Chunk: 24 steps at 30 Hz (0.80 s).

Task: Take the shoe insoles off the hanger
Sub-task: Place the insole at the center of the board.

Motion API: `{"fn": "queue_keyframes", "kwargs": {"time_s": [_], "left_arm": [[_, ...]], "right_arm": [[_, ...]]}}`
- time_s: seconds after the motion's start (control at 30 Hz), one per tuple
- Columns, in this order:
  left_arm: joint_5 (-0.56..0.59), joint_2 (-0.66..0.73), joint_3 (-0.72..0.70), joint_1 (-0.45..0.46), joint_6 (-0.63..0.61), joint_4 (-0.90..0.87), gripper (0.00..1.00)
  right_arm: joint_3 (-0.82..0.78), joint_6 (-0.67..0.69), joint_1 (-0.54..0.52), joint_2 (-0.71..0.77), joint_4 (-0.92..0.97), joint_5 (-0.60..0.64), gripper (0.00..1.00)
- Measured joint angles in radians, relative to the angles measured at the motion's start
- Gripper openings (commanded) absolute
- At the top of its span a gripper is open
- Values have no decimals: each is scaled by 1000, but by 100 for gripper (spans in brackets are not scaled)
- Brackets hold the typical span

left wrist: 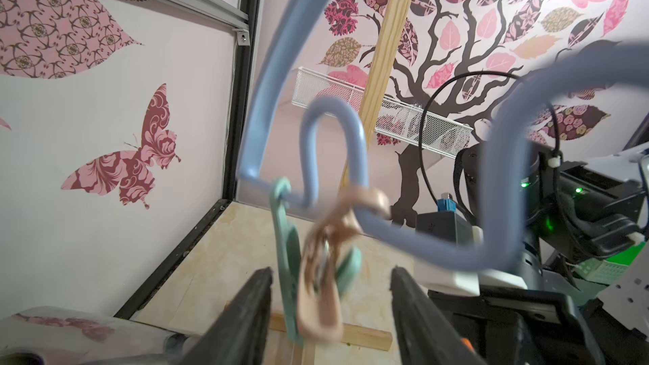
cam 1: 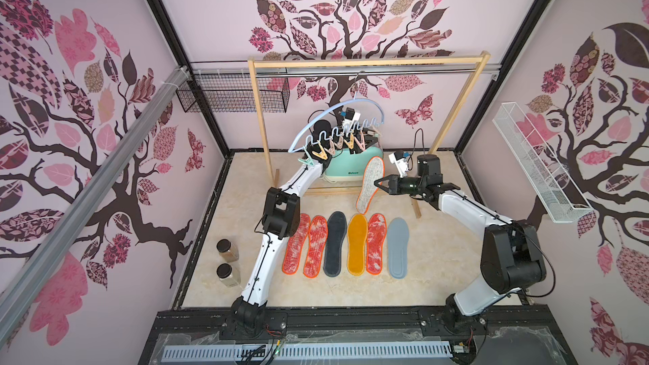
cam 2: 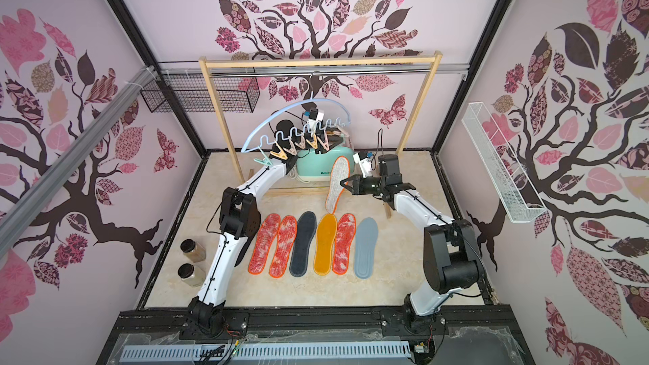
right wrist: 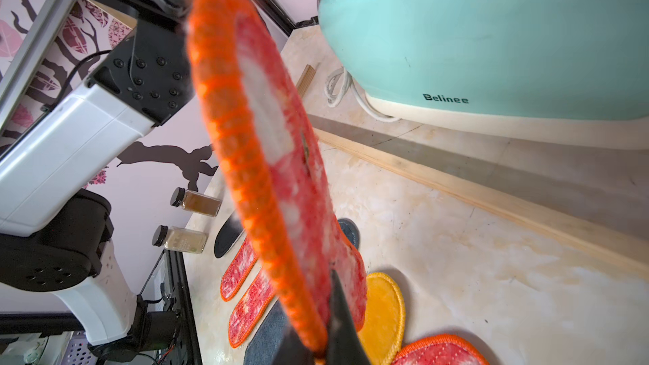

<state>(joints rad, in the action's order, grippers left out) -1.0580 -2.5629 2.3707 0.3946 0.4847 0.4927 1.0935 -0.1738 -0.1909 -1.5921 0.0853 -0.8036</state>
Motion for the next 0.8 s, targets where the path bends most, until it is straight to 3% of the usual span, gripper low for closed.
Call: {"fn": "queue_keyframes", "kwargs": {"time_s": [0.27, 0.57, 0.8], "left_arm": [[18, 67, -168, -11, -15, -2, 87], [111, 236, -472, -26, -92, -31, 88], [312, 446, -819, -36, -122, -72, 87]], "right_arm": [[-24, -21, 5, 56, 7, 40, 0], [-81, -22, 5, 127, 88, 84, 0], [-81, -11, 5, 274, 245, 196, 0]]}}
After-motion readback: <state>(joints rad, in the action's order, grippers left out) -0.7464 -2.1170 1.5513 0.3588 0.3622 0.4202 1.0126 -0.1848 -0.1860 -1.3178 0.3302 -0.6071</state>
